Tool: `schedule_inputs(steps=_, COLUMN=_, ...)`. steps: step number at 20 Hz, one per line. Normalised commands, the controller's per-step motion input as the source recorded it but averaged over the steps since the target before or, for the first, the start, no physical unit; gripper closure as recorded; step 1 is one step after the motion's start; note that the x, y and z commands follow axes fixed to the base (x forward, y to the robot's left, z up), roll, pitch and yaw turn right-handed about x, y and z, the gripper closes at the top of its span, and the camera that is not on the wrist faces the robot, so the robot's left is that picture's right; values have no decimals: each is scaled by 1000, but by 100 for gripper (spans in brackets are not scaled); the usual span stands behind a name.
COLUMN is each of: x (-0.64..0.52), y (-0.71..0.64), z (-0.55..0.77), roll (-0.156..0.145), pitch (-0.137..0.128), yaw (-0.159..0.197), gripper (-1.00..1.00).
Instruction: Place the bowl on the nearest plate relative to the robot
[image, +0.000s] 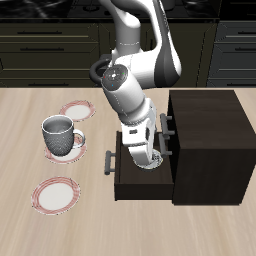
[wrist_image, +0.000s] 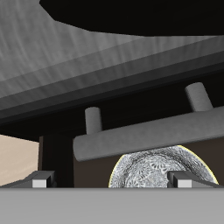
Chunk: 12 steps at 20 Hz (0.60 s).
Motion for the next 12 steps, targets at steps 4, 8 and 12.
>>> schedule_inputs(steps=4, x=-263, y=154, z=-338, roll=-1, pitch=39, yaw=-56, gripper=-100)
schedule_inputs(steps=8, x=-198, y=-59, z=-556, roll=-17, pitch=63, yaw=9, gripper=-100)
schedule_inputs(steps=12, x=-4, y=-493, z=-732, roll=-111, pitch=131, yaw=-31, gripper=-100)
